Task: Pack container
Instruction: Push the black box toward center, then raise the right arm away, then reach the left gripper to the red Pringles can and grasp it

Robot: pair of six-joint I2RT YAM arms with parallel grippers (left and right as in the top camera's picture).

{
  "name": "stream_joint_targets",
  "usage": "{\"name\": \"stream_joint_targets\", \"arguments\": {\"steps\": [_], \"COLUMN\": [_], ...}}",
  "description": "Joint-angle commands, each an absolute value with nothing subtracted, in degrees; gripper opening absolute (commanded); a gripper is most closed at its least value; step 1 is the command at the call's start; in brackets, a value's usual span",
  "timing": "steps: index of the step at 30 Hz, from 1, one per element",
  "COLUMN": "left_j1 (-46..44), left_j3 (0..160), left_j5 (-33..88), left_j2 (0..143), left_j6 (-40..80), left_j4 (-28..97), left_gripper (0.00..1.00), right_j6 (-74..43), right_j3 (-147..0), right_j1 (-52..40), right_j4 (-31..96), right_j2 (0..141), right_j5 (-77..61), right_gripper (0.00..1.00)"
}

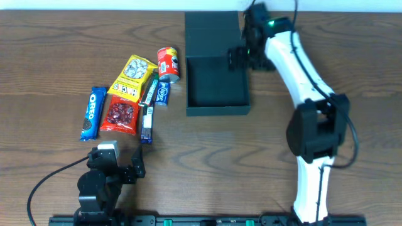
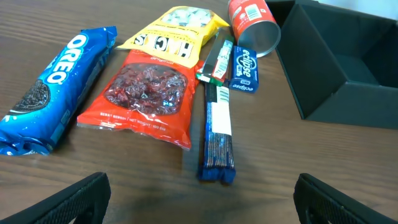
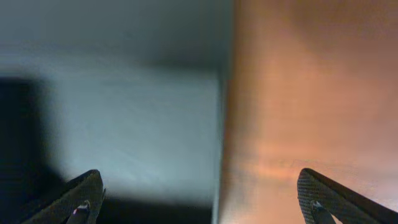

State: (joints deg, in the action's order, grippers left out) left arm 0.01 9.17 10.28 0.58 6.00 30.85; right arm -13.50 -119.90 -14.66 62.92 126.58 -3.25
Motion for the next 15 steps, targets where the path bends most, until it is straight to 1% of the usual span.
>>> {"name": "stream_joint_targets", "arguments": {"steps": [1,3,6,15], "left_j1": [0.3,0.3,0.3,0.3], "left_j3": [8.4,8.4,8.4,8.4], "left_j5": [10.1,10.1,10.1,10.1], "left_j2": [0.2,0.2,0.2,0.2], "left_j6": [6.2,6.2,6.2,6.2], "left_j4": [30.8,30.8,30.8,30.8], "left_gripper": [0.95,0.95,0.95,0.96], "right_j6": [-8.6,-8.0,-8.1,-8.0], "right_j3": [-123.0,-123.0,-123.0,-123.0], "right_j1": [-13.3,-12.6,-10.5,-9.3], "right_j4": [58.0,54.1,51.9,52.0], "right_j2": [118.3,116.7,115.7,115.7], "right_j5": [-3.6,-3.5,-3.4,-4.6], "right_gripper": [0.99,0.99,0.99,0.99]}}
